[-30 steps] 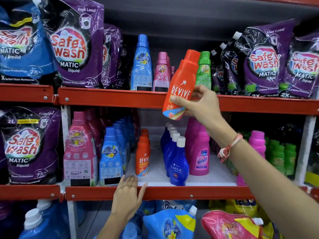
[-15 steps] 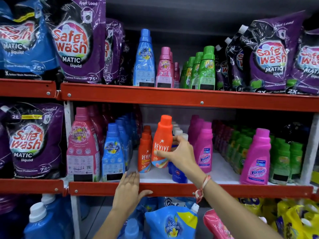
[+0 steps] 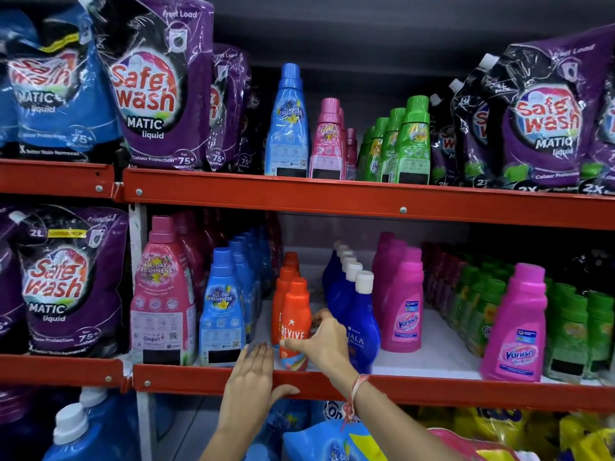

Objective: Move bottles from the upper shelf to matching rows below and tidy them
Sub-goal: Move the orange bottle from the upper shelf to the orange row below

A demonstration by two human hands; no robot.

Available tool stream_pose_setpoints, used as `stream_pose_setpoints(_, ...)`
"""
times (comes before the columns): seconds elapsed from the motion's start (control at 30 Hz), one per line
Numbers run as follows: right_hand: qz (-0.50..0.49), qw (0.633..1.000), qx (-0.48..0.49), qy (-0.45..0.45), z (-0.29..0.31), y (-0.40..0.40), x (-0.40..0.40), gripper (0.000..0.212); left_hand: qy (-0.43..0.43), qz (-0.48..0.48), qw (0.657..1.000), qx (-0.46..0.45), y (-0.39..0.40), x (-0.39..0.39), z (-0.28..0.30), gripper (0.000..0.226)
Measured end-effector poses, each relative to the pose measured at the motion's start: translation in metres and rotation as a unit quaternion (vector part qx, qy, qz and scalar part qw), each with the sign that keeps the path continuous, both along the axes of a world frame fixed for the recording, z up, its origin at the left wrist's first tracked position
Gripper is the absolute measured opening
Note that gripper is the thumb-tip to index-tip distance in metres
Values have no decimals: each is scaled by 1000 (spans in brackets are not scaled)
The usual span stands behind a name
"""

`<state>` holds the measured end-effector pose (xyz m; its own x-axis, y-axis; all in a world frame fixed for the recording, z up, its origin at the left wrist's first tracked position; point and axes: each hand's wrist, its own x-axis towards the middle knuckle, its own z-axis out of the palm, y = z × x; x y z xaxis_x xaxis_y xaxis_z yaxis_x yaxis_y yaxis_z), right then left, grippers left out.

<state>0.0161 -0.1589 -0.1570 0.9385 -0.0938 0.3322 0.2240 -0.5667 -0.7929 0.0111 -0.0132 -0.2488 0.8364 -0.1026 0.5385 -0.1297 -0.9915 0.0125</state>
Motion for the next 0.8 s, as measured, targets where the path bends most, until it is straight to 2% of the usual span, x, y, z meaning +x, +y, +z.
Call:
stream_pose_setpoints(0.23, 8, 1000, -2, 3, -7, 1, 4, 61, 18, -9, 1000, -13, -1, -3, 5, 98)
stream_pose_setpoints(0.37, 64, 998, -9, 13, -11, -7, 4, 66, -2, -15, 1000, -3, 0, -4, 5, 96)
stream_pose_setpoints(0.5, 117, 993, 2, 0, -18, -21, -6, 55, -41, -30, 999, -2, 2, -4, 7, 93)
stream_pose_setpoints(0.63, 80, 991, 55, -87, -21, -48, -25, 31, -80, -45, 996, 2, 2, -6, 8, 88)
stream_pose_setpoints(0.8, -55, 974, 106, -194, -25, -99, -40, 15, -90, -47, 995, -4, 0, -9, 12, 89)
